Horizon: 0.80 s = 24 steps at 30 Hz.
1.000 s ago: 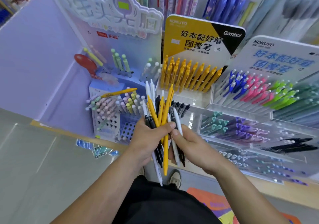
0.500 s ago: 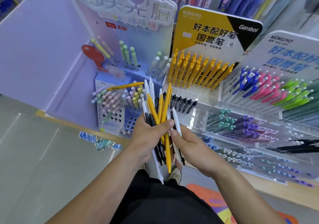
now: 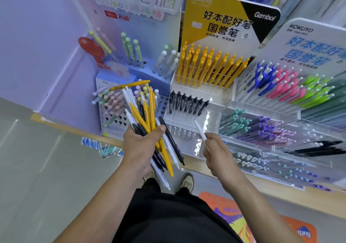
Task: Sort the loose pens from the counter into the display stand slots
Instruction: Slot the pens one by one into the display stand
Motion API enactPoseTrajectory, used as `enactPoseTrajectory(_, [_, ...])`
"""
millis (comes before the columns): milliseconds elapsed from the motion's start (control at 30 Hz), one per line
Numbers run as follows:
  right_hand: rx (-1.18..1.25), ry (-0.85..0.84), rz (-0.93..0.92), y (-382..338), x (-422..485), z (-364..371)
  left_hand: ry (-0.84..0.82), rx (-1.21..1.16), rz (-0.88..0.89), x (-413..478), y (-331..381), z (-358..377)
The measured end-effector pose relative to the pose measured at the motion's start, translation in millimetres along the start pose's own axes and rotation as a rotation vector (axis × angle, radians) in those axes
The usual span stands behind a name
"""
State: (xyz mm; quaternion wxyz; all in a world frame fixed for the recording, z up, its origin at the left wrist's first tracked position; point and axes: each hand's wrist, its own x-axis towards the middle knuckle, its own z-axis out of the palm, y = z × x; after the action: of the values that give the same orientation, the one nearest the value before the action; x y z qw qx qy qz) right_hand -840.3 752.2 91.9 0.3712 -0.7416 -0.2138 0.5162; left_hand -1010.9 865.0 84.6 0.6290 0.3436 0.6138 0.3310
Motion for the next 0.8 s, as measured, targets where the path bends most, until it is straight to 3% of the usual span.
enactPoseTrajectory(200, [0.038, 0.124, -0.1, -6.5, -5.8, -14.3, -0.051, 0.014, 0.002, -2.7, -2.4, 3.2])
enactPoseTrajectory(300, [-0.094, 0.16, -0.196, -0.7, -8.3, -29.9, -0.088, 0.025, 0.016, -6.3, -4.3, 8.5])
enactPoseTrajectory(433, [-0.301, 0.007, -0.223, 11.1, -10.9, -41.2, -0.119, 0.025, 0.01, -8.5, -9.7, 14.5])
enactPoseTrajectory(500, [-0.413, 0.081, -0.268, 15.9, -8.9, -39.4, -0.132, 0.031, 0.002, -10.8, -11.8, 16.9])
enactPoseTrajectory(600, [-0.347, 0.187, -0.264, 18.6, -4.5, -30.3, -0.121, 0.039, -0.016, -12.5, -12.8, 18.2])
enactPoseTrajectory(800, [-0.144, 0.083, -0.136, 16.3, 11.9, -13.2, -0.099, 0.039, -0.019, -10.2, -12.9, 21.4])
